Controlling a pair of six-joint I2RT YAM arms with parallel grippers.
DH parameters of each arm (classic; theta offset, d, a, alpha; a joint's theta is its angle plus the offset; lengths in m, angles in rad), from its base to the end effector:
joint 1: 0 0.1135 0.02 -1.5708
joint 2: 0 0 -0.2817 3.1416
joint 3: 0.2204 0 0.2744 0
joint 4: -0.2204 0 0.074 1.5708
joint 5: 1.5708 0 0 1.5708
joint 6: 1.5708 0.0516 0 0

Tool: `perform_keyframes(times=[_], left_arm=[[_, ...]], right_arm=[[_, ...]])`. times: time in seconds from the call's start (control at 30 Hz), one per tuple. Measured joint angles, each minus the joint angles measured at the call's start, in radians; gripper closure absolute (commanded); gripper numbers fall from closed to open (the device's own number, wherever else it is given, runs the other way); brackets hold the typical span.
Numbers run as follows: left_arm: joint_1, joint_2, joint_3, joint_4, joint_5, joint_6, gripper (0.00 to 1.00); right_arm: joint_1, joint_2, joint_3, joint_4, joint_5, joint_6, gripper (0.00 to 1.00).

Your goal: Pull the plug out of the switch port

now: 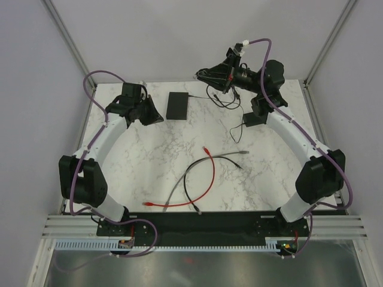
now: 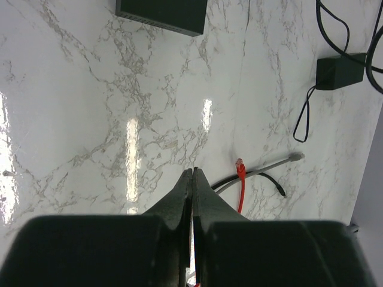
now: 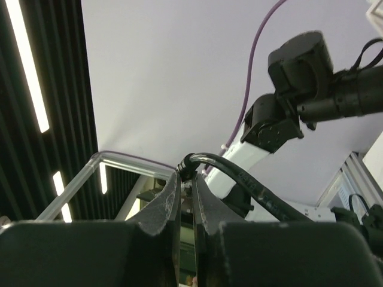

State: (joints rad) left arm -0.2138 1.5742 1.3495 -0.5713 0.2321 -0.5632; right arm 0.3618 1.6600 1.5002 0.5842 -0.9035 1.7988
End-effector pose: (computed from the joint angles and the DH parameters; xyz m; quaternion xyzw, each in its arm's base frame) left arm 0.3710 -0.0927 0.3053 -0.1168 0.9133 -0.2414 0.3067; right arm 0.3743 0.1850 0.4543 0.0451 0.6087 0.7783 0.1472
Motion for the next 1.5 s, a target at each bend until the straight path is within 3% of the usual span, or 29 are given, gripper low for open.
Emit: perform_keyframes(times=[0.33, 0.73, 1.0, 1.33, 1.5], left_arm=[[0.000, 0.000, -0.024, -0.004, -0.009, 0.001, 0.98], [0.000, -0.051, -0.064, -0.010, -0.014, 0.001, 0.98], [0.000, -0.085, -0.080, -0.011, -0.014, 0.002, 0.98], [0.007, -0.091, -0.081, -0.011, -0.014, 0.002, 0.98], [0.014, -0.113, -0.081, -0.011, -0.014, 0.002, 0.98]], right_arm=[[-0.011, -0.185, -0.100, -0.248, -0.034, -0.102, 1.00], [-0.013, -0.085, -0.181, -0.408, 0.063, -0.203, 1.00], [0.003, -0.034, -0.045, -0.561, -0.003, -0.300, 1.00], [0.163, -0.084, 0.058, -0.563, -0.155, -0.359, 1.00], [0.252, -0.146, 0.001, -0.408, -0.210, -0.225, 1.00]])
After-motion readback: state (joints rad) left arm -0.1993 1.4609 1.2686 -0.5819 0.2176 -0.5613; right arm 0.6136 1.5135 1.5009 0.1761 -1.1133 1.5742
